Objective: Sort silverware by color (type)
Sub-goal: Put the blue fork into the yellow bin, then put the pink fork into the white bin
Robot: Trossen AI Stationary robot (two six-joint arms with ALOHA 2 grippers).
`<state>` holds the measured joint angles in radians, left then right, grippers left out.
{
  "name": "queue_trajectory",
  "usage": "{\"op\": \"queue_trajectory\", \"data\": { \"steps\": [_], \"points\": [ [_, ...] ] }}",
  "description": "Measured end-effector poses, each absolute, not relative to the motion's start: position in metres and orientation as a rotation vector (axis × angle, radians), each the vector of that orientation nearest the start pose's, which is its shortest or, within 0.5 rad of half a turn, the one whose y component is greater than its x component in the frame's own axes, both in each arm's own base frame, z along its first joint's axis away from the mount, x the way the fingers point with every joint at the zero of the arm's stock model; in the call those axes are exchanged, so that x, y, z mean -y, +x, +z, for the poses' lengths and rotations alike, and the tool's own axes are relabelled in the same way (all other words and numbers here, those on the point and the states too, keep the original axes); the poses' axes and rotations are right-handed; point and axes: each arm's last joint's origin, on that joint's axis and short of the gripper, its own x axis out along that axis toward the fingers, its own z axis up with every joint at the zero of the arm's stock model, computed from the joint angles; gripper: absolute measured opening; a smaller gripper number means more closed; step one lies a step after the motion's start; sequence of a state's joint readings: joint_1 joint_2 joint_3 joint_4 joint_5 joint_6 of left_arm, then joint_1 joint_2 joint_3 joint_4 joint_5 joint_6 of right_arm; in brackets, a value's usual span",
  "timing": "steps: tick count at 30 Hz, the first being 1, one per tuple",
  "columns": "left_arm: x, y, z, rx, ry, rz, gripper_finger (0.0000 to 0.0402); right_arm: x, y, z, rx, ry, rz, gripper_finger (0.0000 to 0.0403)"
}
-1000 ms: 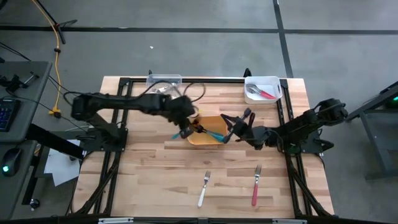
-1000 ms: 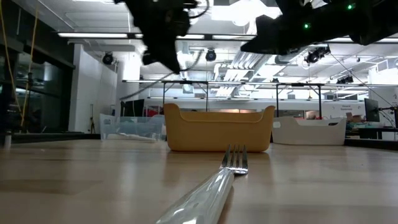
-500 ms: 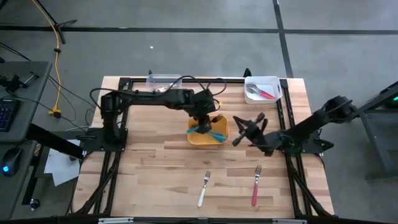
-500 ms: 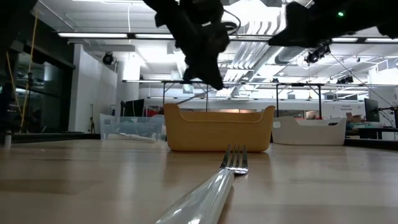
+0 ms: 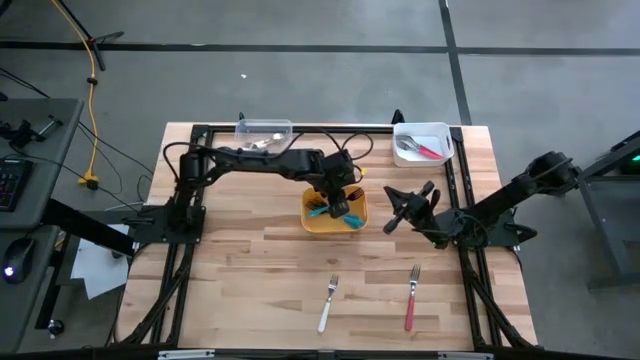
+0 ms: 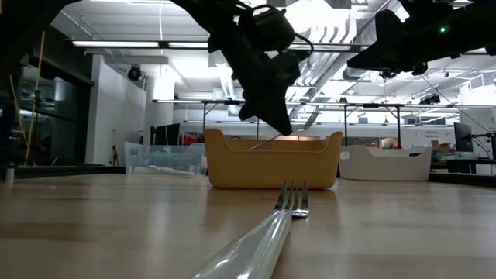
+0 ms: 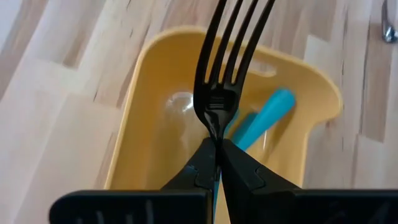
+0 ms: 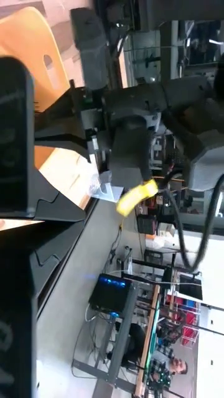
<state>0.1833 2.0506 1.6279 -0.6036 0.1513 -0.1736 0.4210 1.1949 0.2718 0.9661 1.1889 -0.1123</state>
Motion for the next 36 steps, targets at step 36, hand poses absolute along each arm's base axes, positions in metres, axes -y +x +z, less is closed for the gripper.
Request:
{"op": "queue_trajectory", "data": {
  "steps": [36],
  "points": [
    [-0.049,0.415,0.209,-1.108,-0.095,0.166,0.0063,-0.057,0.192,0.192,-0.008,-0.049,-0.715,0.0000]
  ]
}}
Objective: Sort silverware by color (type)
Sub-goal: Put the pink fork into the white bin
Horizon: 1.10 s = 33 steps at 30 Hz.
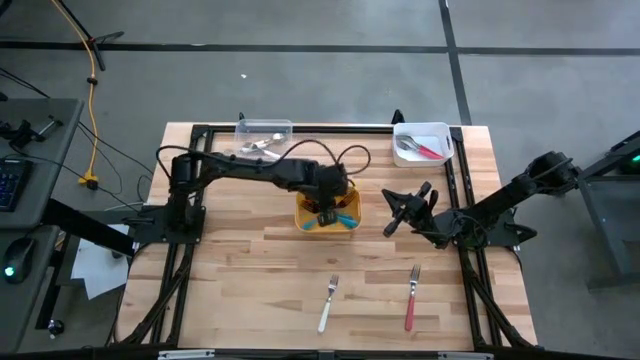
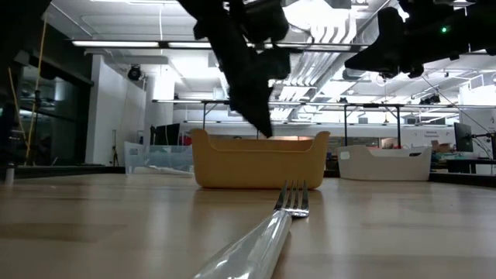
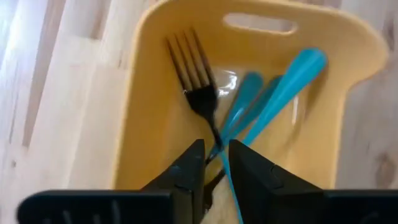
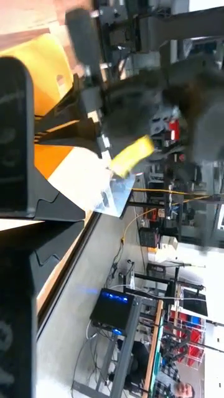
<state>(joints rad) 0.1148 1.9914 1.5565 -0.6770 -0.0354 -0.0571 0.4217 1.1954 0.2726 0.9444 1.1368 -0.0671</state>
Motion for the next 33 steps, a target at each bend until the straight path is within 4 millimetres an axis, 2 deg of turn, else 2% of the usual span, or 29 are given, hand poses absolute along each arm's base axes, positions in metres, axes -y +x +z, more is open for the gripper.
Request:
{"op": "queue_trajectory", "data": {
  "steps": [2,6,12,19,24,28,33],
  "points": [
    [-0.041,0.413,0.209,-1.025,-0.076,0.148,0.0048,-0.058,0.192,0.190,-0.017,-0.050,-0.708,0.0000],
    [-0.029,0.393,0.209,-0.871,-0.101,0.139,0.0021,-0.058,0.192,0.188,-0.028,-0.041,-0.703,0.0000],
    [-0.019,0.345,0.205,-0.599,-0.170,0.066,0.0001,-0.058,0.193,0.185,-0.028,0.004,-0.670,0.0000],
    [-0.015,0.288,0.181,-0.334,-0.146,0.040,0.0003,-0.061,0.204,0.189,-0.071,0.072,-0.568,0.0000],
    [-0.021,0.256,0.163,-0.206,-0.146,0.018,0.0003,-0.059,0.223,0.203,-0.284,0.150,-0.568,0.0000],
    [-0.026,0.237,0.153,-0.136,-0.130,0.010,0.0003,-0.061,0.231,0.220,-0.477,0.333,-0.555,0.0000],
    [-0.034,0.223,0.148,-0.090,-0.086,0.041,0.0003,-0.077,0.236,0.227,-0.713,0.596,-0.551,0.0006]
  ]
}}
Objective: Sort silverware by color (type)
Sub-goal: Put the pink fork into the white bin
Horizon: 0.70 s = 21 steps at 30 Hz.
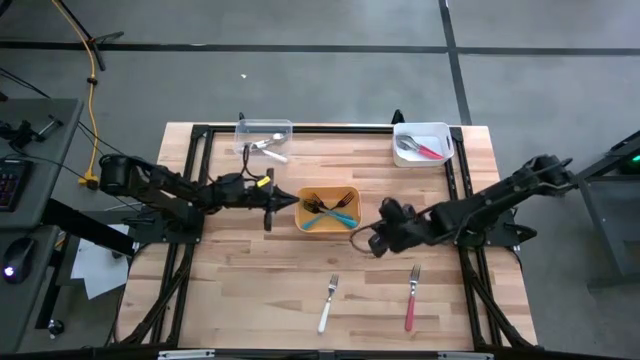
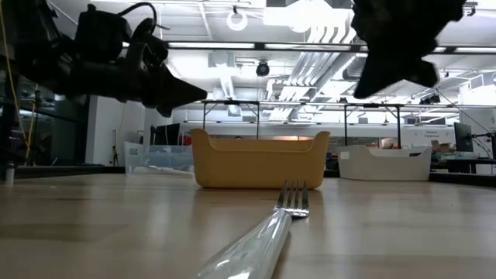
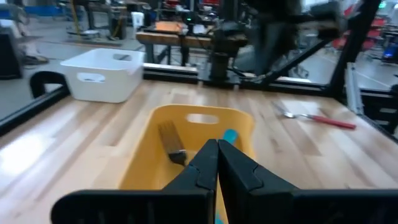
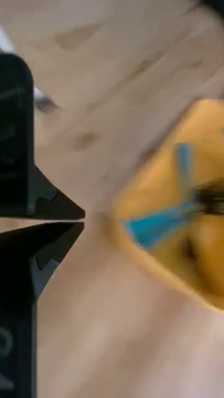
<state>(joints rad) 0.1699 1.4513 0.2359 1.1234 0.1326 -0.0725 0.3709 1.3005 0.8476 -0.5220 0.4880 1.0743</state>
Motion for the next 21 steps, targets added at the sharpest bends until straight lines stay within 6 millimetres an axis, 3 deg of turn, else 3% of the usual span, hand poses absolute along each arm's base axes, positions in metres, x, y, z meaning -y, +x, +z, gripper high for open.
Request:
{"op": "queue_trajectory", "data": {
  "steps": [8,14,21],
  "points": [
    [-0.046,0.220,0.150,-0.059,-0.051,0.093,0.0003,-0.124,0.241,0.210,-1.066,0.877,-0.714,0.0066],
    [-0.047,0.220,0.150,-0.054,-0.053,0.097,0.0003,-0.155,0.242,0.198,-1.223,1.099,-0.815,0.0113],
    [-0.047,0.220,0.150,-0.054,-0.060,0.097,0.0003,-0.188,0.224,0.184,-1.294,1.232,-0.932,0.0146]
  ]
}}
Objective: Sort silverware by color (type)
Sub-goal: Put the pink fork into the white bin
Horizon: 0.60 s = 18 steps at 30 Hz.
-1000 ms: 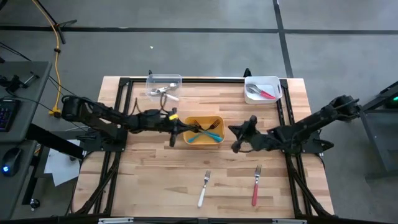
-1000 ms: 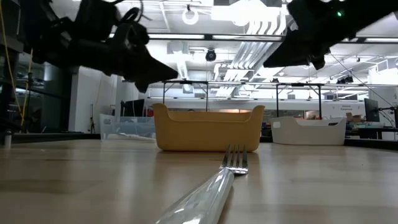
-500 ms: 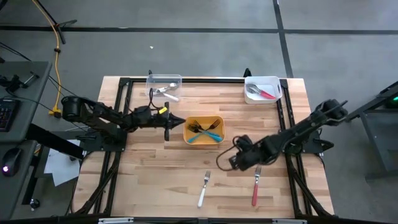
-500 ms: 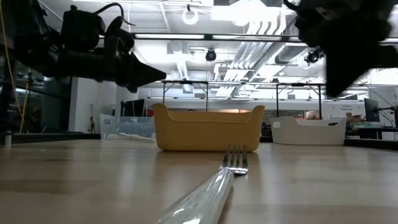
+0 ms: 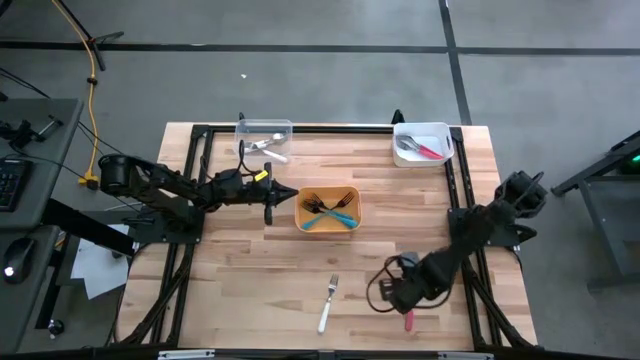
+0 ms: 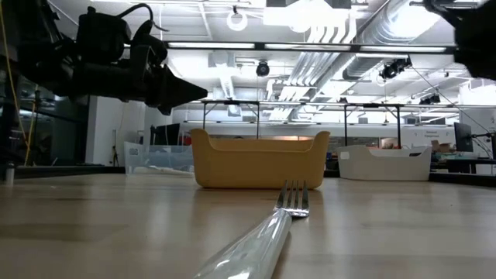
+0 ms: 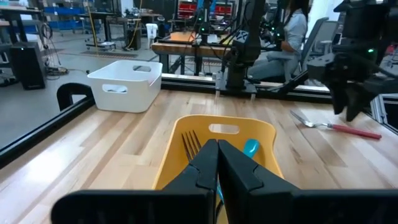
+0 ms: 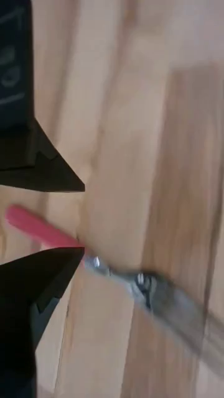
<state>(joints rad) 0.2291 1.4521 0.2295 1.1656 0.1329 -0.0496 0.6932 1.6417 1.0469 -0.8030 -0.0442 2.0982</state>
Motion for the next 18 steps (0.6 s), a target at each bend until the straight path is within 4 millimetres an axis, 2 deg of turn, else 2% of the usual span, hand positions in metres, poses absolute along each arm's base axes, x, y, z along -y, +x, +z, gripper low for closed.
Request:
{"op": "queue_trajectory", "data": {
  "steps": [7,12,18],
  "points": [
    [-0.047,0.220,0.150,-0.054,-0.077,0.096,0.0003,-0.193,0.197,0.157,-1.275,1.297,-1.094,0.0149],
    [-0.047,0.220,0.150,-0.054,-0.081,0.090,0.0003,-0.188,0.191,0.137,-1.264,1.352,-1.061,0.0149],
    [-0.047,0.220,0.150,-0.056,-0.085,0.091,0.0003,-0.185,0.188,0.133,-1.267,1.349,-1.072,0.0128]
  ]
}}
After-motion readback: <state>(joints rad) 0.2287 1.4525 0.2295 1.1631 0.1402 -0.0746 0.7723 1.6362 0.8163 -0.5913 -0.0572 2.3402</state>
